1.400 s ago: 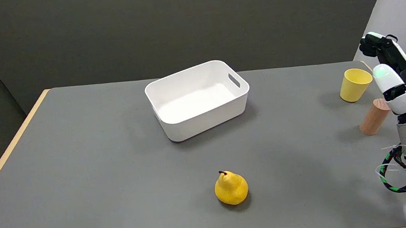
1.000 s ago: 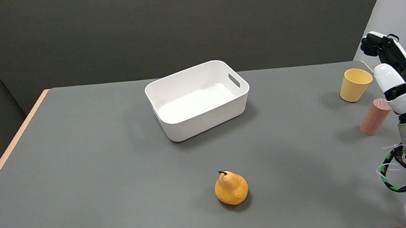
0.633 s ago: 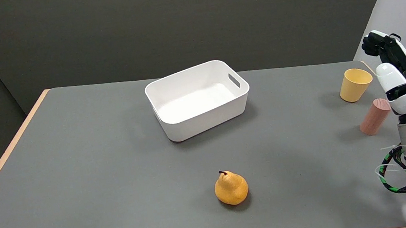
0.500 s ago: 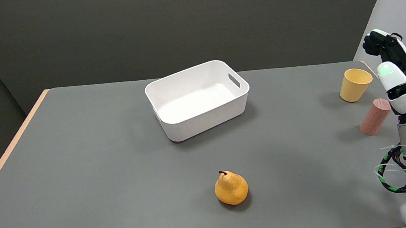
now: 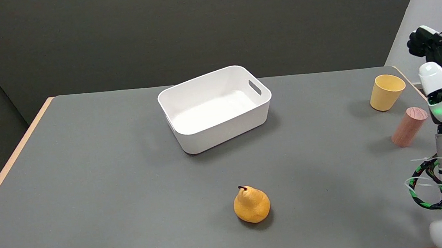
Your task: Pick up the wooden cylinder.
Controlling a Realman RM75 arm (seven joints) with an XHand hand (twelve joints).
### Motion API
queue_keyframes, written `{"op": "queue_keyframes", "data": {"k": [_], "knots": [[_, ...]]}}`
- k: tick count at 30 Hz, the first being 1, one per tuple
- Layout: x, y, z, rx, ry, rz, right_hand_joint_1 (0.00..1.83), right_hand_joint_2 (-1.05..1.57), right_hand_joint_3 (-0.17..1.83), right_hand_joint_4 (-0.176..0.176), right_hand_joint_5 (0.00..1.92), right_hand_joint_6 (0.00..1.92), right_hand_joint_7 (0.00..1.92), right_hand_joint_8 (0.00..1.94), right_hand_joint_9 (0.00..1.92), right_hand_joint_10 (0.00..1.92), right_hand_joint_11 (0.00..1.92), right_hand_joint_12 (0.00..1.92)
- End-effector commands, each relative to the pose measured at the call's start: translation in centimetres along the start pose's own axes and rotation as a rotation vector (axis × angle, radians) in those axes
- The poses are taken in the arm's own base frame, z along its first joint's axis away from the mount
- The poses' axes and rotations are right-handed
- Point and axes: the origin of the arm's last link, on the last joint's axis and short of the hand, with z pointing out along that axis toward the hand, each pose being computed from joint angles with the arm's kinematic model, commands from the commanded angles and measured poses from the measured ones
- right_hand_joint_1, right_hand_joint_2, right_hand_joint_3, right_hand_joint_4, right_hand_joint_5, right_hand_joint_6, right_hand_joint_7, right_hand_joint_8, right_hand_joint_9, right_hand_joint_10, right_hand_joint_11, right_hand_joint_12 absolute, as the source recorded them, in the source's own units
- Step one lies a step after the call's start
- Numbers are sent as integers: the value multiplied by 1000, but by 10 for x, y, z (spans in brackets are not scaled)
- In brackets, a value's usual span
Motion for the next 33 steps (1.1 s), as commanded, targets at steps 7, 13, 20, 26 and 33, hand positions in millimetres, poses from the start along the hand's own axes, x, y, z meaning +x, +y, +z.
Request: {"op": "queue_keyframes", "data": {"k": [7, 13, 20, 26, 33], "knots": [[7, -19, -6, 28, 98, -84, 299, 733, 949, -107, 249, 497, 305, 457, 207, 806, 15, 1178], [14, -16, -10, 13, 127, -100, 299, 733, 949, -107, 249, 497, 305, 457, 206, 806, 16, 1178], [20, -7, -16, -30, 141, -128, 298, 732, 949, -106, 249, 497, 305, 457, 206, 805, 16, 1178], [29, 4, -17, -81, 180, -141, 289, 731, 951, -105, 248, 495, 305, 453, 207, 803, 17, 1178], [32, 14, -18, -134, 202, -136, 270, 728, 953, -105, 242, 486, 305, 452, 209, 803, 18, 1177]]}}
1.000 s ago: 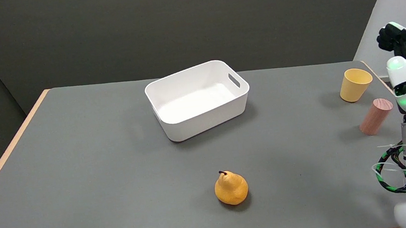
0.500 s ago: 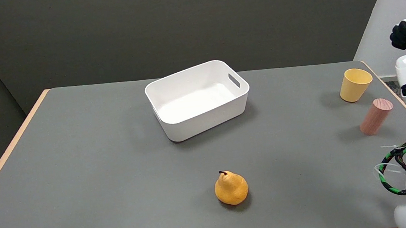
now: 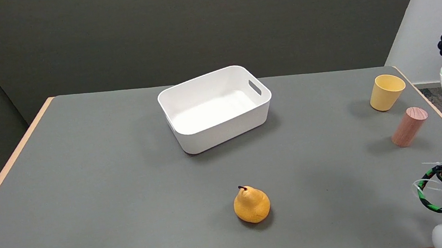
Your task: Pick up the wooden cylinder.
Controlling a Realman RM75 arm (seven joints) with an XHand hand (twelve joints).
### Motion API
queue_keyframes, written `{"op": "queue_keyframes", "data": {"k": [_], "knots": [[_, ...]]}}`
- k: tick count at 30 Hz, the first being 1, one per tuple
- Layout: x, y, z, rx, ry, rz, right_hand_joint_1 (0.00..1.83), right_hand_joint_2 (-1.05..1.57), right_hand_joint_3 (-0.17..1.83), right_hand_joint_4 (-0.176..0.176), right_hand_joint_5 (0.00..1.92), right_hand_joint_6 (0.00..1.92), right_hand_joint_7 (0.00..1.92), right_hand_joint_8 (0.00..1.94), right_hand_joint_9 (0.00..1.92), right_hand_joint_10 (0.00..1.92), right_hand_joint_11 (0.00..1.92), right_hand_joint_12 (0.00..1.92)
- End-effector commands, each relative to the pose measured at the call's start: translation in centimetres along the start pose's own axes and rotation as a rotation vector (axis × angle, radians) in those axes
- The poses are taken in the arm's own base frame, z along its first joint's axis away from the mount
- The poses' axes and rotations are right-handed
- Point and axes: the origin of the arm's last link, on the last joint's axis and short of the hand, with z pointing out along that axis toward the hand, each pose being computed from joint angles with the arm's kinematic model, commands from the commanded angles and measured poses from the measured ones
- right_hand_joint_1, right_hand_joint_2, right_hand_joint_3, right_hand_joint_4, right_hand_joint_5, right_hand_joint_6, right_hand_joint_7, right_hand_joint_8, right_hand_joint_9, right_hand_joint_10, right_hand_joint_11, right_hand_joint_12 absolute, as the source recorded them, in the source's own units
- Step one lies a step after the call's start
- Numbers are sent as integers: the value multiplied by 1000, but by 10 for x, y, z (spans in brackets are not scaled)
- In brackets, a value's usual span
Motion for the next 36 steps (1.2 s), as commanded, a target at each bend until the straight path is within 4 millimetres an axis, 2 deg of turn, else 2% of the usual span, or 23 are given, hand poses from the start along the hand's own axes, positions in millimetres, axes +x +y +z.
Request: {"op": "queue_keyframes", "data": {"k": [1, 14, 26, 29, 36], "knots": [[11, 22, -3, -111, 60, -31, 269, 728, 953, -105, 241, 485, 305, 451, 209, 803, 18, 1177], [16, 48, -9, -282, 80, -34, 243, 727, 952, -115, 224, 468, 289, 448, 202, 803, 19, 1184], [25, 60, -17, -367, 123, -4, 226, 727, 949, -124, 207, 452, 269, 440, 189, 800, 16, 1197], [26, 65, -21, -401, 134, 54, 222, 727, 947, -130, 209, 454, 277, 449, 201, 816, 35, 1229], [29, 75, -30, -463, 109, 38, 206, 731, 945, -152, 197, 446, 278, 454, 206, 832, 44, 1272]]}}
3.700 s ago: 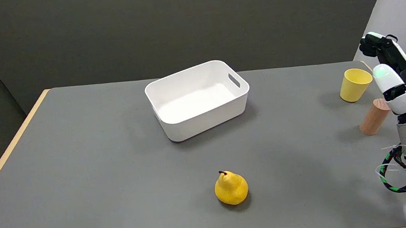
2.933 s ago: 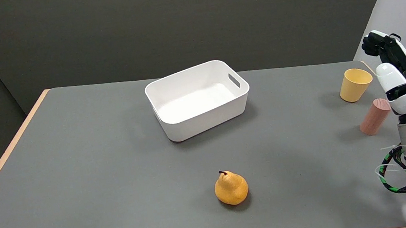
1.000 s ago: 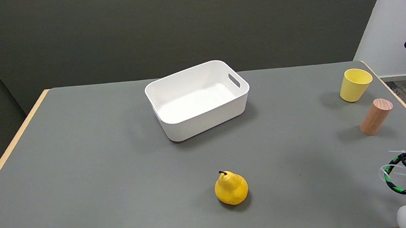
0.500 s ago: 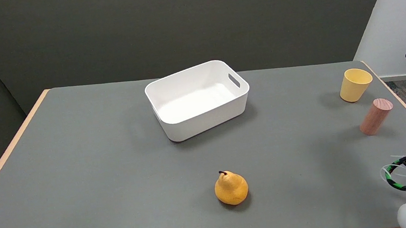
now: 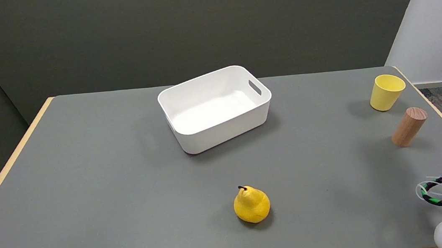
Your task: Pick up the wooden cylinder.
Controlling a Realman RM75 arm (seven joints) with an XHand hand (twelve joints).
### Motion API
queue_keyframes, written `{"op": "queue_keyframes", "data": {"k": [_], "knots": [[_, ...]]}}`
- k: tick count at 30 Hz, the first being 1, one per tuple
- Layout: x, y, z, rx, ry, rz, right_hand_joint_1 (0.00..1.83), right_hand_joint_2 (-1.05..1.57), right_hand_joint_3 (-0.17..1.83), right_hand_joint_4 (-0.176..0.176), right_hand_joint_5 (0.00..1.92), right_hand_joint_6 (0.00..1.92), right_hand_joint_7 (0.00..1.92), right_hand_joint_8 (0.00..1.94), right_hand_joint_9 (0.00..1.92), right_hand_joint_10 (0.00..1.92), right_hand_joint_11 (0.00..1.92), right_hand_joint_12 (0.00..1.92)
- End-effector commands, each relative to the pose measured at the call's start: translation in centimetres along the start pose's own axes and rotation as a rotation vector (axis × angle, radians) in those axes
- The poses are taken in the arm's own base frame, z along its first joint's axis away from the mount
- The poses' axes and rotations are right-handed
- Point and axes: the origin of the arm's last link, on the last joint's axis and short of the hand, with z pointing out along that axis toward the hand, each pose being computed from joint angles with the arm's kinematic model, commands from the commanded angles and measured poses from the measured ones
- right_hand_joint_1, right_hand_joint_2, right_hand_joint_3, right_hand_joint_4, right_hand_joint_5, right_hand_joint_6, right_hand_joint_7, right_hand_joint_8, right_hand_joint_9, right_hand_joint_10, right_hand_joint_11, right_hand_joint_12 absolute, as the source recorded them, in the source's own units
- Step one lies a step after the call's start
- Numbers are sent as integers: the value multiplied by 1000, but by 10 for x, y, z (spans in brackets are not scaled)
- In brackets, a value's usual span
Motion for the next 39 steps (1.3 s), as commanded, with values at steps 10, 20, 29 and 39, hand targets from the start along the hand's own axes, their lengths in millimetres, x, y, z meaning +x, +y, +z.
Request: {"op": "queue_keyframes", "data": {"k": [10, 20, 29, 39], "knots": [[9, 37, -10, -200, -19, 11, 197, 730, 944, -155, 192, 443, 266, 449, 195, 824, 16, 1258], [4, 47, -7, -241, -48, -9, 206, 723, 943, -154, 198, 452, 265, 449, 195, 823, 15, 1251], [-2, 53, -6, -260, -84, -23, 223, 716, 941, -151, 210, 466, 270, 451, 197, 823, 17, 1244], [-9, 59, -5, -278, -112, 11, 227, 713, 940, -148, 214, 469, 278, 453, 201, 827, 22, 1242]]}}
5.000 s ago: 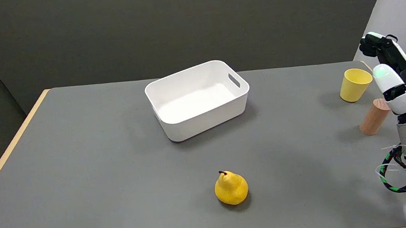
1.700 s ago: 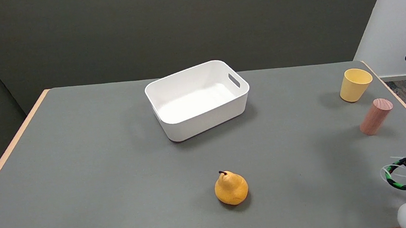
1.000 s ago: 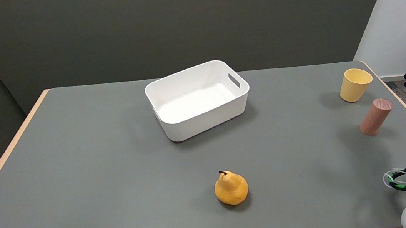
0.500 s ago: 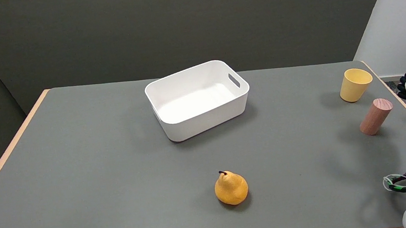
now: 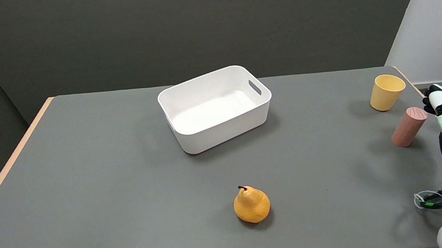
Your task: Pick up the wooden cylinder.
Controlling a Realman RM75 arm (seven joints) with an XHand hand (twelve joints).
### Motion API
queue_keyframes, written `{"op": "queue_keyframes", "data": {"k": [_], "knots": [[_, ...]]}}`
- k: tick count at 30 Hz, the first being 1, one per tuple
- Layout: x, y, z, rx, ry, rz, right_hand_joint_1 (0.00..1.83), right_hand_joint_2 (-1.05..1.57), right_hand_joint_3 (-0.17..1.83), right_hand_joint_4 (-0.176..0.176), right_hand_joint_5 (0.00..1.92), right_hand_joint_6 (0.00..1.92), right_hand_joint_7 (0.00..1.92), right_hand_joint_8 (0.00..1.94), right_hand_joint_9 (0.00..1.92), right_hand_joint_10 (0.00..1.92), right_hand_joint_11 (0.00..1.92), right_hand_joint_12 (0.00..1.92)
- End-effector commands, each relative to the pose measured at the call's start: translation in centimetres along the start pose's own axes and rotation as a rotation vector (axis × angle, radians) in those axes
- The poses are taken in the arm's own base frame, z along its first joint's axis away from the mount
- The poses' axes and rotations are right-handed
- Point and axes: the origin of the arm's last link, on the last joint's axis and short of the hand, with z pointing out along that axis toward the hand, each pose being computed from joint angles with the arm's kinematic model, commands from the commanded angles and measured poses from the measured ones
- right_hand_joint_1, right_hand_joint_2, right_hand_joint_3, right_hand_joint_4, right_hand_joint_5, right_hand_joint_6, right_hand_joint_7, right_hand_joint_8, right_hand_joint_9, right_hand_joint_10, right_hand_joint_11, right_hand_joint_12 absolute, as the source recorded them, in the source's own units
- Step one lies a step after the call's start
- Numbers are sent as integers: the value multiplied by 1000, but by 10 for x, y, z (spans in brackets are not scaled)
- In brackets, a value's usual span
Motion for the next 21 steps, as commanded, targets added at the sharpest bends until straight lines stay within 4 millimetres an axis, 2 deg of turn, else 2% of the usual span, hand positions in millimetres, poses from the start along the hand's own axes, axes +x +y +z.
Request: {"op": "queue_keyframes", "data": {"k": [1, 11, 21], "knots": [[-10, 12, 5, -42, -53, 11, 227, 713, 940, -148, 214, 470, 278, 453, 201, 827, 22, 1242], [-22, 16, 6, -68, -122, -15, 229, 710, 940, -147, 215, 471, 275, 451, 200, 825, 20, 1234], [-26, 17, 7, -75, -131, -12, 255, 704, 939, -143, 215, 474, 267, 446, 196, 820, 13, 1214]]}}
